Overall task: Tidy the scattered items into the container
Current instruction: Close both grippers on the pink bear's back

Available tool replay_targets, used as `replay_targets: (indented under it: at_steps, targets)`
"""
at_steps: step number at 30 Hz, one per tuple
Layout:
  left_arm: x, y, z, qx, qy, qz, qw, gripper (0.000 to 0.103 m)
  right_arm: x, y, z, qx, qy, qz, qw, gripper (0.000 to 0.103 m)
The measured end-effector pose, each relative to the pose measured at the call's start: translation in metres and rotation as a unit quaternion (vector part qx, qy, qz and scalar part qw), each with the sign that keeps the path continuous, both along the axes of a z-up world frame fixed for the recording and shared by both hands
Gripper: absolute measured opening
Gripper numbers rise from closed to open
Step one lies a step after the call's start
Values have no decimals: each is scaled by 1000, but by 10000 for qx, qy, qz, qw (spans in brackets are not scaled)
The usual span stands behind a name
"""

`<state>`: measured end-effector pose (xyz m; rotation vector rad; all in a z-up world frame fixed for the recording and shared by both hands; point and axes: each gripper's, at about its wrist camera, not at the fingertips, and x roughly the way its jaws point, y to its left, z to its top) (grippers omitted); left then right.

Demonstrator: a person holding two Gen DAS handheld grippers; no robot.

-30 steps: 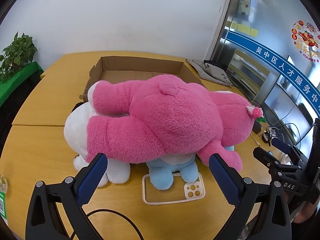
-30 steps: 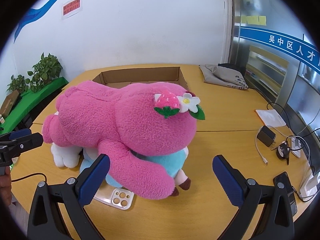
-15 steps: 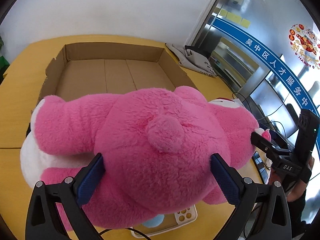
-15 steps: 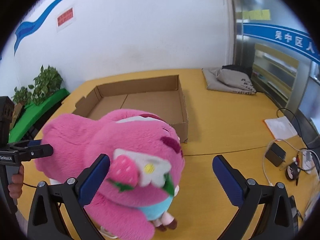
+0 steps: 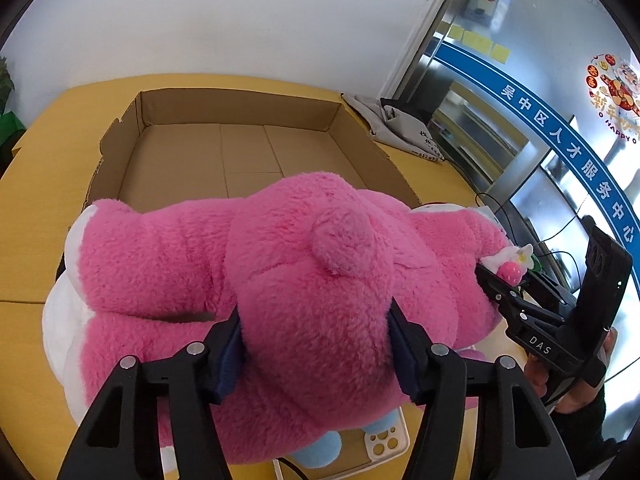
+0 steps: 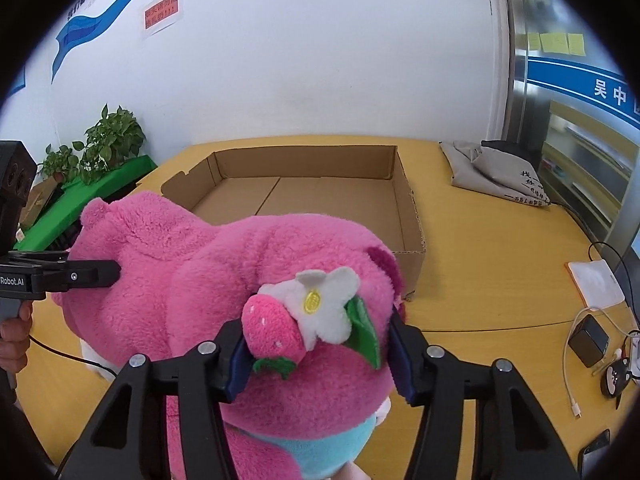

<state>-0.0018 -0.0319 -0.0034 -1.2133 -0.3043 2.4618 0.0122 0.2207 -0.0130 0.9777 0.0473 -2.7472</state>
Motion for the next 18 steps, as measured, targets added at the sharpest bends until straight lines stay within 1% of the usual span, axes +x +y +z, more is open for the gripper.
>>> replay_targets:
  at_steps: [1,3,4,6,8,9,13,15,18]
  targets:
    - [1,-1,0,28,-12,15,10000,59,0,0,0,3,-4,11,10000,49]
    - [5,-5,2,56,-37,48,10000,50,4,-1,2,27,25,30,10000,44]
    - [7,-6,3,54,-43,67,10000,49,7,-2,3,51,57,50,10000,42]
    - [17,-7,8,38,-26,104,9999,42,15,-6,7,104,170,111,9997,38]
    - [23,-10,13,87,9,122,9999,32,22,-7,12,41,208,104,9997,35]
    - [28,-12,17,123,25,140,9998,30,25,-7,16,-14,221,101,9997,34]
    - [38,-18,39,160,262,222,9993,26,30,-9,35,-153,380,167,9990,32]
    - [34,-22,53,143,463,227,9986,26,27,-11,50,-206,526,196,9982,31]
    - [20,-26,77,-16,812,228,9964,26,13,-16,78,-205,899,265,9954,31]
